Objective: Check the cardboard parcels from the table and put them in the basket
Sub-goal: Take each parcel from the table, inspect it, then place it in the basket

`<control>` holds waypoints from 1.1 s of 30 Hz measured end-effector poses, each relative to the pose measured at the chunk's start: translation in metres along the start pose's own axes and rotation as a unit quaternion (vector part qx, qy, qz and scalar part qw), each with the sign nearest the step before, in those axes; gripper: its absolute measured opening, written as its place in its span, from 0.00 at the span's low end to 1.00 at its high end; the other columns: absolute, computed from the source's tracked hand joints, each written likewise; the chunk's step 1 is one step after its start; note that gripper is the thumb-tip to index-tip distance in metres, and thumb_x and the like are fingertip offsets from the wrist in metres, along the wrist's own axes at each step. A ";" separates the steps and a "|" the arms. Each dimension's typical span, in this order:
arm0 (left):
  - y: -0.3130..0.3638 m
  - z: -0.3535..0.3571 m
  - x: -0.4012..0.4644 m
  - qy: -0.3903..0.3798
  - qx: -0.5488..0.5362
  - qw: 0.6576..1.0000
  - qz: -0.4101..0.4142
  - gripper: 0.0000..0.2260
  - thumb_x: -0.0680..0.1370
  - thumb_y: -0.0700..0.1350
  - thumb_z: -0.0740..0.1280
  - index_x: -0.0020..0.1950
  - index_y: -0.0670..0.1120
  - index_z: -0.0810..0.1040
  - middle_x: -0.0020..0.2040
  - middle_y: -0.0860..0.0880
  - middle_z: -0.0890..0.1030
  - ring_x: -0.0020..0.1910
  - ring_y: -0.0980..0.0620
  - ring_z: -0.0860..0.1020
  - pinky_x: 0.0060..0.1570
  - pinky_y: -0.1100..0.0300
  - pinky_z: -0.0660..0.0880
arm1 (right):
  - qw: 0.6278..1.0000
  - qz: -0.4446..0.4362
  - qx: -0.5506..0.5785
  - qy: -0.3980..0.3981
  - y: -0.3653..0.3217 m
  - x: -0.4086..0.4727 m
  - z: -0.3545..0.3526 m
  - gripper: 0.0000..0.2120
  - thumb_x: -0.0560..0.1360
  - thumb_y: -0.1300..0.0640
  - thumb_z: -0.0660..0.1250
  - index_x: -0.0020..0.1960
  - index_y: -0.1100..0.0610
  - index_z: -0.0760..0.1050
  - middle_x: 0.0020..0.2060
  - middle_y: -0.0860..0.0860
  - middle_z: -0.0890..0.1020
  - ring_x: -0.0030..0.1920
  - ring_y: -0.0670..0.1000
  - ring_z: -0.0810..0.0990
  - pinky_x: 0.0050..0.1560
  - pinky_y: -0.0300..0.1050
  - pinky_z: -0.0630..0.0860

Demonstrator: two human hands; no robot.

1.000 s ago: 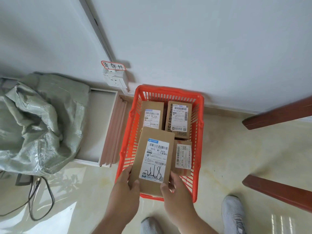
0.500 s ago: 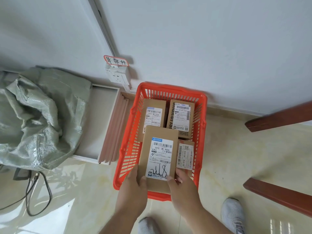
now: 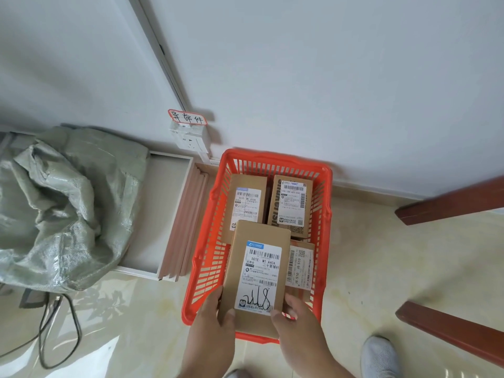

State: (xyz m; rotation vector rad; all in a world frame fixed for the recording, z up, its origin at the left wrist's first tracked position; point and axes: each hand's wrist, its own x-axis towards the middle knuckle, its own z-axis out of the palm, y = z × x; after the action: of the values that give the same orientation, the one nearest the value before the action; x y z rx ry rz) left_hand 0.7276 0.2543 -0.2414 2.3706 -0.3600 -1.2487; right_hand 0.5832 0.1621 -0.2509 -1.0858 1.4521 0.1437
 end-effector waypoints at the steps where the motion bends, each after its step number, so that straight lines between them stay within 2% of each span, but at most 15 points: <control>1: -0.001 0.000 -0.001 -0.003 0.006 1.000 0.000 0.24 0.83 0.41 0.66 0.78 0.56 0.70 0.66 0.58 0.79 0.64 0.56 0.77 0.59 0.60 0.71 | 1.000 0.003 -0.001 -0.004 0.001 0.000 0.000 0.16 0.84 0.59 0.66 0.64 0.38 0.75 0.51 0.31 0.81 0.48 0.33 0.80 0.48 0.29 0.74; 3: -0.002 0.002 -0.002 -0.006 0.011 1.000 -0.001 0.25 0.82 0.40 0.66 0.78 0.55 0.70 0.66 0.58 0.79 0.64 0.56 0.77 0.60 0.59 0.72 | 1.000 0.001 -0.007 -0.011 0.003 0.002 0.000 0.15 0.84 0.58 0.65 0.63 0.38 0.74 0.50 0.30 0.80 0.49 0.31 0.78 0.48 0.30 0.74; 6: -0.002 0.007 -0.002 -0.014 0.005 1.000 -0.006 0.25 0.82 0.40 0.66 0.79 0.54 0.68 0.68 0.57 0.79 0.65 0.56 0.76 0.61 0.60 0.72 | 1.000 0.020 -0.009 -0.004 0.005 0.006 0.001 0.15 0.84 0.58 0.66 0.63 0.39 0.76 0.51 0.31 0.82 0.52 0.33 0.79 0.59 0.40 0.79; 8: -0.002 0.009 0.000 -0.016 0.001 1.000 -0.012 0.25 0.82 0.40 0.66 0.79 0.54 0.68 0.68 0.57 0.78 0.65 0.56 0.76 0.61 0.61 0.71 | 1.000 0.025 -0.010 -0.004 0.007 0.008 0.000 0.15 0.84 0.57 0.66 0.64 0.39 0.77 0.52 0.32 0.82 0.54 0.35 0.80 0.61 0.42 0.78; 11: -0.001 0.011 0.001 -0.032 0.008 0.999 -0.022 0.26 0.83 0.41 0.65 0.80 0.54 0.66 0.69 0.56 0.77 0.66 0.53 0.76 0.64 0.57 0.73 | 0.999 0.028 -0.022 -0.034 0.002 0.006 -0.002 0.16 0.85 0.57 0.64 0.63 0.36 0.74 0.62 0.37 0.81 0.61 0.42 0.79 0.61 0.40 0.75; 14: 0.000 0.013 0.002 -0.027 0.031 0.999 -0.035 0.30 0.83 0.41 0.64 0.83 0.52 0.59 0.75 0.54 0.72 0.72 0.49 0.73 0.69 0.55 0.72 | 0.998 0.040 -0.030 -0.041 0.003 0.009 0.000 0.22 0.86 0.57 0.63 0.77 0.43 0.69 0.74 0.44 0.75 0.71 0.49 0.75 0.64 0.41 0.71; 17: 0.004 0.015 0.001 -0.022 0.038 0.998 -0.039 0.32 0.84 0.42 0.64 0.85 0.49 0.55 0.80 0.52 0.67 0.78 0.49 0.67 0.74 0.54 0.66 | 0.998 0.044 -0.028 -0.029 0.006 0.013 0.003 0.24 0.85 0.54 0.63 0.80 0.46 0.68 0.79 0.46 0.70 0.78 0.50 0.70 0.69 0.44 0.69; 21: 0.004 0.017 0.005 -0.005 0.036 0.999 -0.038 0.33 0.84 0.44 0.64 0.86 0.50 0.54 0.83 0.51 0.62 0.82 0.49 0.62 0.78 0.51 0.63 | 0.998 0.044 -0.027 -0.027 0.005 0.014 0.003 0.23 0.85 0.56 0.63 0.80 0.50 0.67 0.79 0.49 0.70 0.77 0.51 0.71 0.60 0.40 0.68; 25: 0.006 0.016 0.002 0.008 0.036 0.999 -0.035 0.31 0.84 0.46 0.64 0.85 0.50 0.56 0.84 0.51 0.62 0.82 0.49 0.62 0.78 0.49 0.64 | 0.998 0.055 -0.021 -0.013 0.006 0.013 -0.009 0.24 0.86 0.57 0.62 0.82 0.52 0.65 0.80 0.49 0.70 0.79 0.52 0.68 0.73 0.46 0.67; 28: 0.018 0.013 -0.010 0.009 0.037 0.999 -0.024 0.30 0.84 0.46 0.64 0.85 0.52 0.57 0.82 0.52 0.64 0.80 0.48 0.64 0.77 0.48 0.66 | 0.999 0.048 -0.003 0.001 -0.002 -0.001 -0.023 0.26 0.86 0.57 0.62 0.83 0.48 0.64 0.79 0.46 0.70 0.79 0.50 0.69 0.75 0.45 0.66; 29: 0.025 0.011 -0.015 0.007 0.039 0.999 -0.024 0.30 0.84 0.45 0.64 0.85 0.53 0.57 0.82 0.52 0.65 0.80 0.48 0.64 0.77 0.49 0.66 | 0.999 0.046 0.004 0.000 -0.006 -0.007 -0.031 0.25 0.86 0.57 0.62 0.82 0.48 0.65 0.77 0.45 0.72 0.77 0.49 0.71 0.74 0.44 0.68; 31: 0.044 0.007 -0.023 0.006 0.033 0.999 -0.023 0.30 0.85 0.46 0.63 0.85 0.52 0.56 0.83 0.53 0.64 0.81 0.49 0.63 0.76 0.50 0.64 | 0.998 0.050 0.024 0.003 -0.021 -0.023 -0.048 0.20 0.86 0.58 0.62 0.77 0.46 0.69 0.70 0.43 0.75 0.73 0.49 0.76 0.64 0.38 0.74; 33: 0.069 0.004 -0.039 0.006 0.028 1.000 -0.010 0.29 0.85 0.46 0.63 0.84 0.53 0.57 0.82 0.53 0.65 0.80 0.50 0.65 0.74 0.53 0.65 | 0.998 0.046 0.043 0.003 -0.037 -0.043 -0.066 0.17 0.86 0.55 0.62 0.74 0.44 0.71 0.68 0.42 0.78 0.68 0.47 0.79 0.58 0.38 0.79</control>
State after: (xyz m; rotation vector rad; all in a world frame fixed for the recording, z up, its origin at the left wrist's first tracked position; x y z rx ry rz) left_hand 0.7003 0.2096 -0.1818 2.4332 -0.3736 -1.2482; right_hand 0.5519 0.1206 -0.1809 -0.9516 1.4999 0.1429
